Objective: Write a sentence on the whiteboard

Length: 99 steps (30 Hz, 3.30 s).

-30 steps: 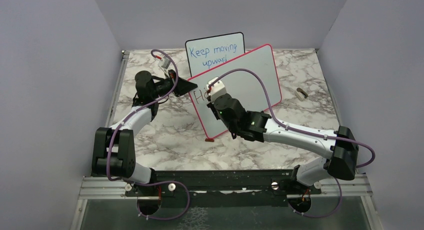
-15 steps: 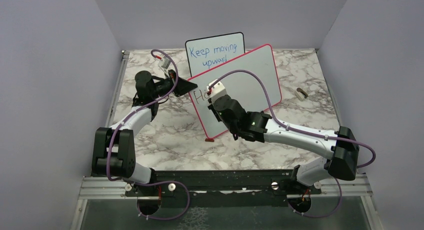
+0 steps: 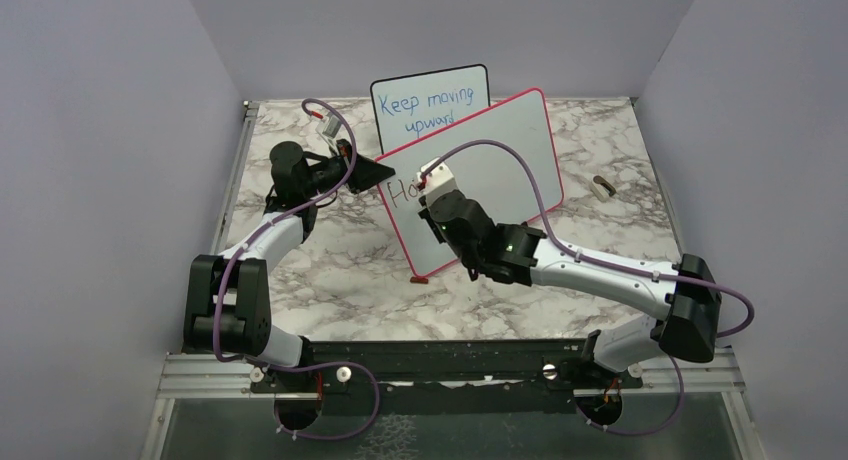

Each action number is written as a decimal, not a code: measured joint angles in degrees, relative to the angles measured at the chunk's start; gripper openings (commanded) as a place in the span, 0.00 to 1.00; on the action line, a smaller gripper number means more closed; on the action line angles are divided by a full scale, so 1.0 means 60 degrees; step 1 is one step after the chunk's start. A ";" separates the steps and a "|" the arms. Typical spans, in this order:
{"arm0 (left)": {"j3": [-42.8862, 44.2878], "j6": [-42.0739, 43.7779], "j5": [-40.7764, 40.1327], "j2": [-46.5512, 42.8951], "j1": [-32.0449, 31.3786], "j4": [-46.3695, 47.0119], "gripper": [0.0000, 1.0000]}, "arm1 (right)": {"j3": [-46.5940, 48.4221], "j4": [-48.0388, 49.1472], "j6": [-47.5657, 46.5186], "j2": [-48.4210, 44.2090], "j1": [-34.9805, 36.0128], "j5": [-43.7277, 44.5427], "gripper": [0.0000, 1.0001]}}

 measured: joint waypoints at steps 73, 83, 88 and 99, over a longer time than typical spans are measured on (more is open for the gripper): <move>0.0000 0.0015 0.0000 0.0000 0.0007 -0.0033 0.00 | 0.0062 -0.0554 0.0321 -0.0022 -0.0233 -0.0525 0.01; 0.0000 0.0029 0.0000 0.0000 0.0007 -0.0036 0.00 | 0.0062 -0.1104 0.0510 -0.0051 -0.0233 -0.0892 0.01; 0.0000 0.0029 0.0000 0.0000 0.0007 -0.0036 0.00 | 0.0062 -0.1198 0.0510 -0.0073 -0.0233 -0.0994 0.01; 0.0000 0.0029 0.0000 0.0000 0.0007 -0.0029 0.00 | 0.0062 -0.0718 0.0280 -0.0401 -0.0233 -0.0780 0.01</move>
